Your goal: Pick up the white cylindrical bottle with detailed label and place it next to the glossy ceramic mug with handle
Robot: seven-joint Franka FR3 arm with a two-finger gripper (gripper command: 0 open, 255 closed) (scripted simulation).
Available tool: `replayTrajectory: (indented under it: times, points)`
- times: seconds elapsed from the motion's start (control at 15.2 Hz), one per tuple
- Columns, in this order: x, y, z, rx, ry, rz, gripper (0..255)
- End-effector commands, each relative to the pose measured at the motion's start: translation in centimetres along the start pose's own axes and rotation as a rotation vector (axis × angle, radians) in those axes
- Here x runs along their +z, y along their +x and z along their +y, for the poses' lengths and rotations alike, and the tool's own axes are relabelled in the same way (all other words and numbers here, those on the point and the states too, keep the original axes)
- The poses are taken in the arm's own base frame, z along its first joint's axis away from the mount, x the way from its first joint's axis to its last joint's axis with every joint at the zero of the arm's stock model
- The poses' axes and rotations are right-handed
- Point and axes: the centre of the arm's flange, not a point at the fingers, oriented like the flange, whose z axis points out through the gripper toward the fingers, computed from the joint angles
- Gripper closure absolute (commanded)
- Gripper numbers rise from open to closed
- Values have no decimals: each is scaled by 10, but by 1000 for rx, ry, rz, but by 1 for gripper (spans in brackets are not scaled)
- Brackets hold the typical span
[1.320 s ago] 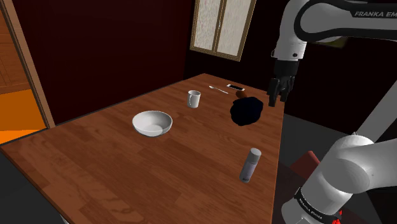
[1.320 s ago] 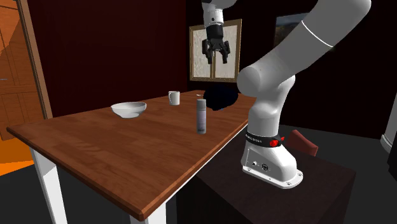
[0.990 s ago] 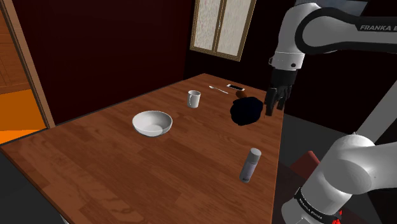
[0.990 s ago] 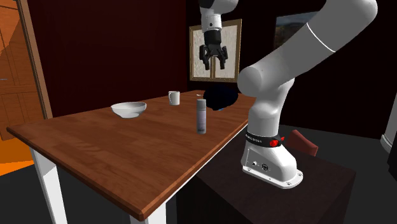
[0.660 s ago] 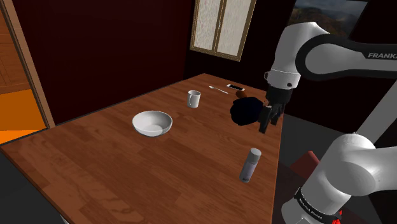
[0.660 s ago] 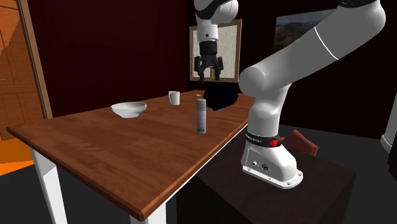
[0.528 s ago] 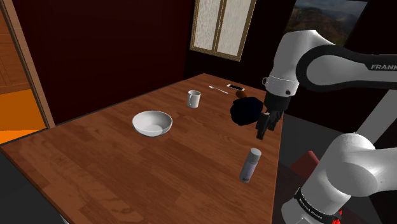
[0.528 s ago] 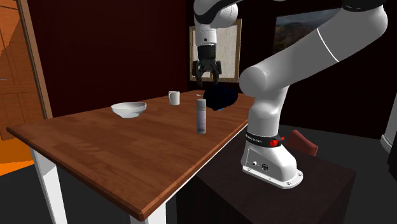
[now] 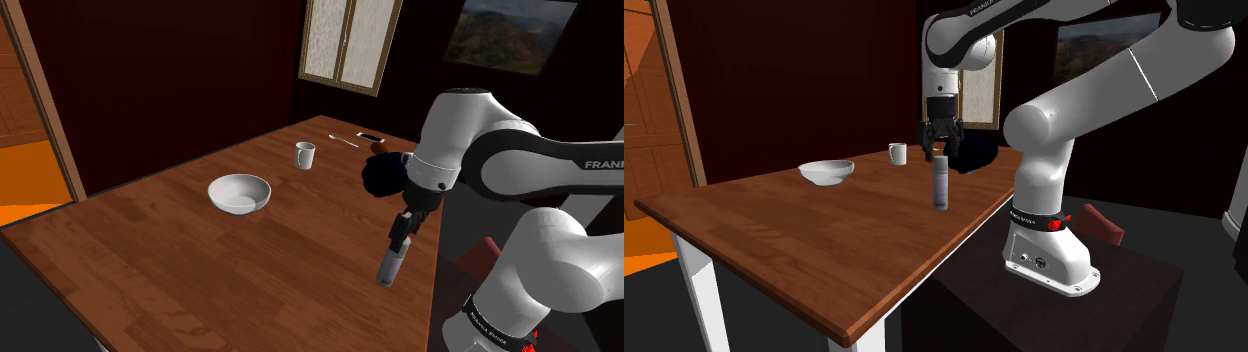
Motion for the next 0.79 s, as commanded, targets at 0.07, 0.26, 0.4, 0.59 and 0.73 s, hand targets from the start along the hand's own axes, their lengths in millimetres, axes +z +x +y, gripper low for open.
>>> replayTrajectory:
  times: [0.07,0.26,0.4,0.59,0.73]
  points:
    - [17,-1,-2,0,0,2,0]
    - [31,-1,-2,0,0,2,0]
    - [31,-1,-2,0,0,2,0]
    - [31,-1,-2,0,0,2,0]
    - [31,-1,-2,0,0,2,0]
